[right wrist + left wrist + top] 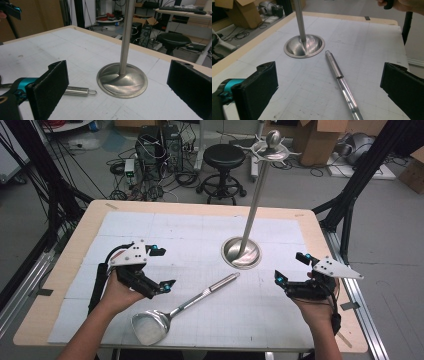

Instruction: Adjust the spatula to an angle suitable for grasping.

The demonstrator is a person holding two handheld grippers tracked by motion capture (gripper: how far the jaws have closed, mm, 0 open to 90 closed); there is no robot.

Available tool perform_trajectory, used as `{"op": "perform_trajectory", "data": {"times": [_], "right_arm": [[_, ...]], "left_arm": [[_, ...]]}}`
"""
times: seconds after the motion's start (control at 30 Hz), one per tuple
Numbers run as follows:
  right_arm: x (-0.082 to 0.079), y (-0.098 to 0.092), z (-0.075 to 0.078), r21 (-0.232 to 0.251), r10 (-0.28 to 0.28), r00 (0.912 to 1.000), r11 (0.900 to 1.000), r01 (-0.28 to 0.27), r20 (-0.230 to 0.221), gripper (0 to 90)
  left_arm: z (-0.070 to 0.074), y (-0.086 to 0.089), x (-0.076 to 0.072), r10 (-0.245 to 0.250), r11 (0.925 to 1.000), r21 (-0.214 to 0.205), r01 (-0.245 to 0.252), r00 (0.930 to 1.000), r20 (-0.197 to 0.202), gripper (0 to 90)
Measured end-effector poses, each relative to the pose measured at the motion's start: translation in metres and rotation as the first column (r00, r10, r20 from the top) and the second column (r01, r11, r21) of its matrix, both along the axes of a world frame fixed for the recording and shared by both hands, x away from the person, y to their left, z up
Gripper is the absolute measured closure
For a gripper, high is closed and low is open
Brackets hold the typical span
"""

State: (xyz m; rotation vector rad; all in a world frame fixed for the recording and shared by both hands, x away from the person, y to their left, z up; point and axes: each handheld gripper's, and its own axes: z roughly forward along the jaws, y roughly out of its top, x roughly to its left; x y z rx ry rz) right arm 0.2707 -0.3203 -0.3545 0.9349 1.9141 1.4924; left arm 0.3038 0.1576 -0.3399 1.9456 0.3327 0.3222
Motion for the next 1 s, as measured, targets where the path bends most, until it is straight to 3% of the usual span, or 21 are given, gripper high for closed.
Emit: {"op": "perform_trajectory", "data": {"times": [0.33, 0.53, 0.83, 1.0], "right_arm": [[0.002, 0.001, -0.002, -0.002, -0.001, 0.9999, 1.0, 0.0, -0.012, 2.6], [0.002, 0.0, -0.002, 0.002, -0.002, 1.0, 1.0, 0.002, -0.006, 2.5], [0.003, 0.0, -0.003, 0.002, -0.001, 0.9999, 1.0, 0.001, -0.012, 2.5], [0.003, 0.0, -0.004, 0.0, -0.002, 0.9999, 1.0, 0.002, -0.012, 2.5]], "left_arm": [[-0.006, -0.031, 0.004, -0.025, 0.9978, 0.06, 0.027, 0.9988, -0.042, 1.7], [-0.016, -0.052, 0.008, -0.062, 0.9887, 0.132, 0.071, 0.9952, -0.075, 1.7], [-0.025, -0.066, 0.013, -0.055, 0.9794, 0.186, 0.078, 0.9905, -0.126, 1.7], [-0.032, -0.075, 0.015, -0.055, 0.9677, 0.236, 0.089, 0.9873, -0.149, 1.7]]}}
